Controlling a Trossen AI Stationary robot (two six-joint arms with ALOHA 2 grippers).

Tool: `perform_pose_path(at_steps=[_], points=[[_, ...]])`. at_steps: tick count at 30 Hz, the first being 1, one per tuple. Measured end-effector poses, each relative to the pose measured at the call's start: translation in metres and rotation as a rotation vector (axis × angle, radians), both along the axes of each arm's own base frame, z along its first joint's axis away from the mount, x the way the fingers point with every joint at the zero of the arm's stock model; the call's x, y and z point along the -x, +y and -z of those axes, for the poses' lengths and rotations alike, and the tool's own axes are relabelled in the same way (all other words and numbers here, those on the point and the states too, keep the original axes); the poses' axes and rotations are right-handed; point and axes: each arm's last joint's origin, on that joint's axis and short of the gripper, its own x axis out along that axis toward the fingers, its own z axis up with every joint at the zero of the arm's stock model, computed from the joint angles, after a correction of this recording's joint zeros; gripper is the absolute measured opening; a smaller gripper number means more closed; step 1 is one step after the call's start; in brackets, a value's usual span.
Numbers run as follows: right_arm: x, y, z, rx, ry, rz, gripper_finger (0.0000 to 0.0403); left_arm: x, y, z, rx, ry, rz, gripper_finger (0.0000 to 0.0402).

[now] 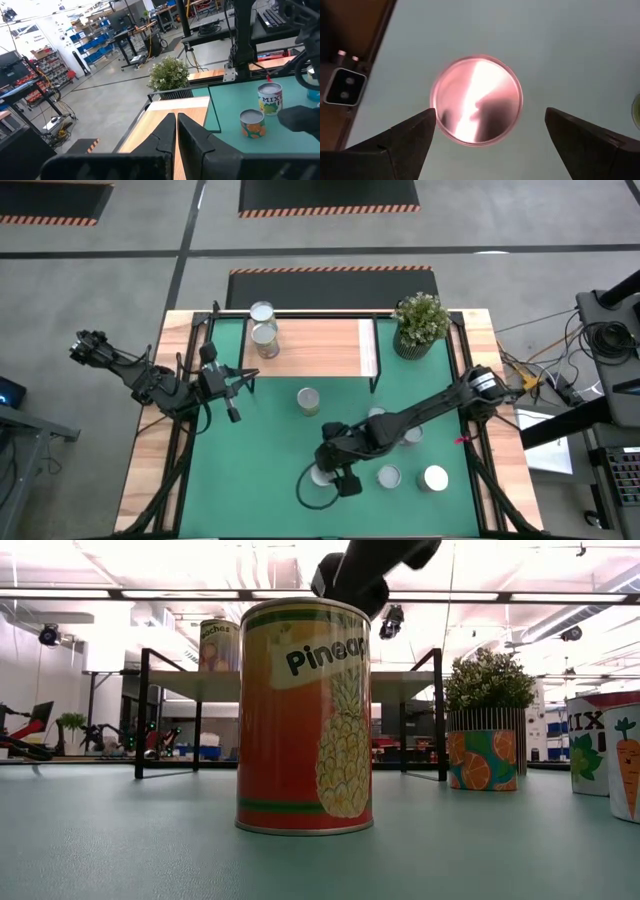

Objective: Pick and place cans onto a shelf
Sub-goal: Put the canned pineapple on the shelf

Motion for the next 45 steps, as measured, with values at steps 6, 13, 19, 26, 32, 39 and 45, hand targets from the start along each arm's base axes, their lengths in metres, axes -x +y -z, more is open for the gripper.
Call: perform_pose_path(at_steps=[6,13,19,26,32,39,45], points=[[-0.001,0.001,-0.001,-0.011,-0.012,-0.006,0.0365,0.000,0.000,0.000,0.000,0.000,0.000,0.0000],[-0.012,0.003,0.016,-0.072,-0.003,-0.059,0.0365,0.000,0.000,0.000,0.005,-0.002,-0.001,0.0000],[-0.021,-0.003,0.030,-0.125,0.020,-0.077,0.0365,0.000,0.000,0.001,0.011,-0.001,-0.001,0.0000],[-0.027,-0.012,0.040,-0.106,0.040,-0.069,0.0364,-0.001,0.000,0.003,0.018,0.000,-0.003,0.0000],[-0.027,-0.013,0.040,-0.094,0.037,-0.067,0.0329,-0.001,0.000,0.003,0.020,-0.001,-0.003,0.0000],[-0.027,-0.016,0.037,-0.110,0.041,-0.040,0.0311,0.004,0.002,0.001,-0.012,0.014,0.001,0.0000],[-0.021,-0.027,0.009,-0.155,0.001,0.003,0.0327,0.016,0.009,-0.005,-0.004,-0.024,0.003,0.0000]])
